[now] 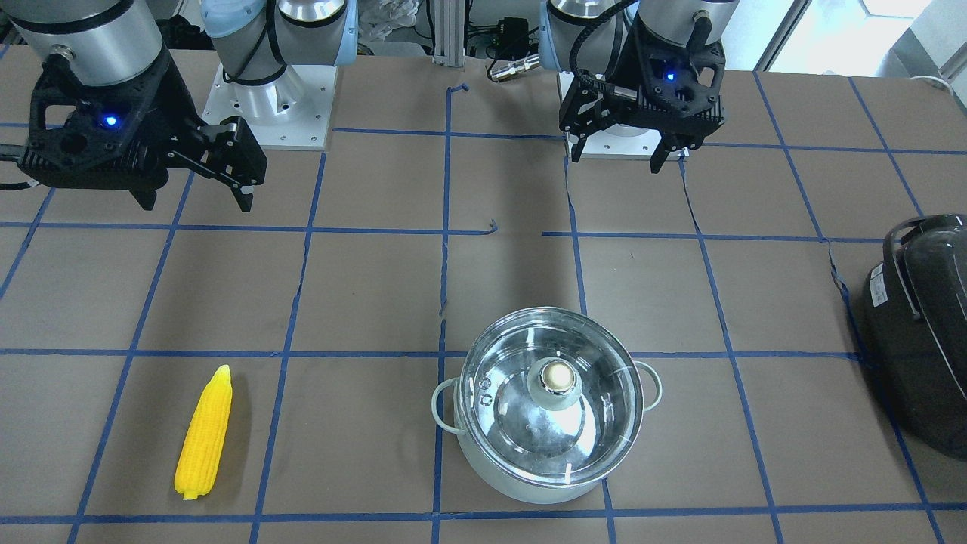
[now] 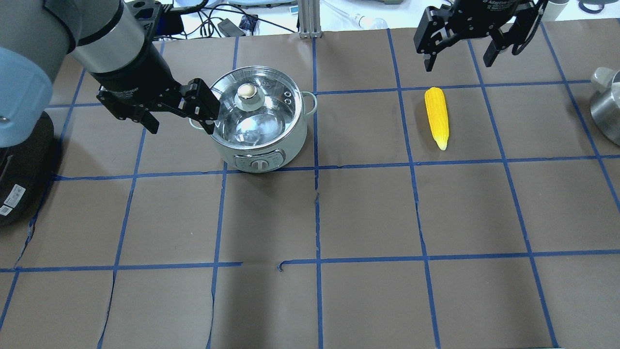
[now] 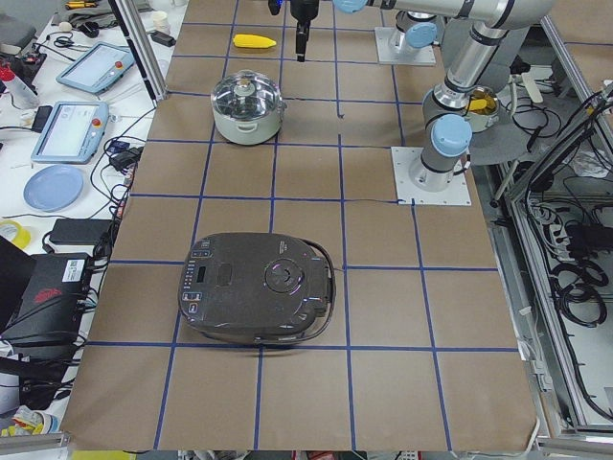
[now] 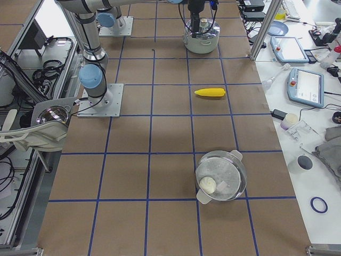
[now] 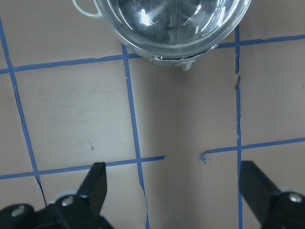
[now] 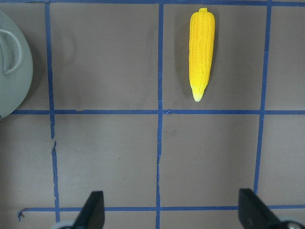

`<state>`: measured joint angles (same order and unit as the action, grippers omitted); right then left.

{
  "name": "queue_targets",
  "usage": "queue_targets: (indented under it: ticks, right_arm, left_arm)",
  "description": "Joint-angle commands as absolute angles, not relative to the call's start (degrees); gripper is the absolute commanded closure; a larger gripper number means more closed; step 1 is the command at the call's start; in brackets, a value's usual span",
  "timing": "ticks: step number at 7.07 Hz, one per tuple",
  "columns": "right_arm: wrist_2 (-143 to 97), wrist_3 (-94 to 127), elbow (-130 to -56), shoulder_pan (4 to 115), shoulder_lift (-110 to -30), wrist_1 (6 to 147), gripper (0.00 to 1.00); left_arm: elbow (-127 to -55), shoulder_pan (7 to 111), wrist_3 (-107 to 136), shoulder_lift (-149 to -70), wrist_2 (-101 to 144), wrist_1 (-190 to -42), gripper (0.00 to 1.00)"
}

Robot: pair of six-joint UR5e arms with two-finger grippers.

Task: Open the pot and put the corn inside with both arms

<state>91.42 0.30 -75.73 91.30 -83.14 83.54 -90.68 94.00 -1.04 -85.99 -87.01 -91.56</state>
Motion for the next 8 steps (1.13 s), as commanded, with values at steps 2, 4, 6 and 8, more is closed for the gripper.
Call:
queue_targets:
  ticks: [2, 4, 6, 8]
  right_arm:
    - [91.6, 0.1, -75.8, 91.1, -83.1, 83.4, 0.0]
    - [91.1, 0.6, -75.8, 91.4, -83.1, 83.4, 0.0]
    - [91.1, 0.5, -76.3, 91.3, -83.1, 83.7, 0.0]
    - [91.3, 0.4, -76.7, 91.1, -83.4, 83.8, 0.0]
  left_arm:
    - [-90.5, 93.6, -1.0, -86.0, -86.5, -91.7, 0.0]
    - [-90.0, 93.4, -1.1, -86.1, -87.1, -91.8, 0.0]
    - [-89.9, 93.7, -1.1, -86.0, -87.5, -91.8, 0.0]
    - [-89.8, 93.5, -1.1, -85.8, -87.5, -92.7, 0.0]
